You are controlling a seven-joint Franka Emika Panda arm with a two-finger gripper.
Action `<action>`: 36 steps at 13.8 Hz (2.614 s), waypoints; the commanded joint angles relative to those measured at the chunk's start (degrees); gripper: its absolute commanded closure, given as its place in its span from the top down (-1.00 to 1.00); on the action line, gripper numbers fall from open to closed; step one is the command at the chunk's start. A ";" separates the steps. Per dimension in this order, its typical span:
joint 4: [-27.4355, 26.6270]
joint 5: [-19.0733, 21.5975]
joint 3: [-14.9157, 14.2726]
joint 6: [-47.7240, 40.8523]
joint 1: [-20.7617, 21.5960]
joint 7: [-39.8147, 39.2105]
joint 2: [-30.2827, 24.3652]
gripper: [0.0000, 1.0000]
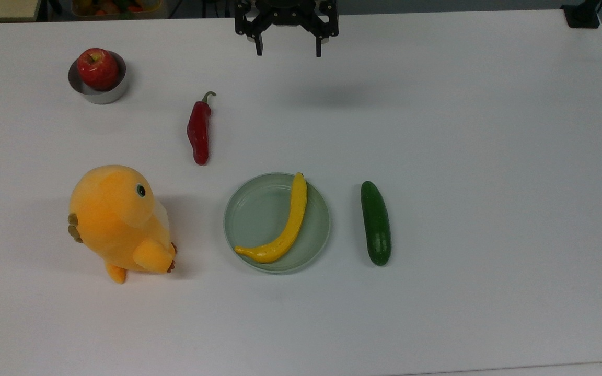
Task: Put the cucumber on the left side of the bowl
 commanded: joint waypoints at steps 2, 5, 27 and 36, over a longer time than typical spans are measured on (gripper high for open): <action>-0.68 1.21 0.19 0.91 -0.51 -4.30 -0.37 1.00; -0.68 1.29 0.19 1.00 -0.51 -4.56 -0.28 1.00; 7.89 -0.63 0.19 18.57 2.73 5.59 15.15 1.00; 16.71 -14.07 -0.07 26.83 11.96 24.51 30.64 1.00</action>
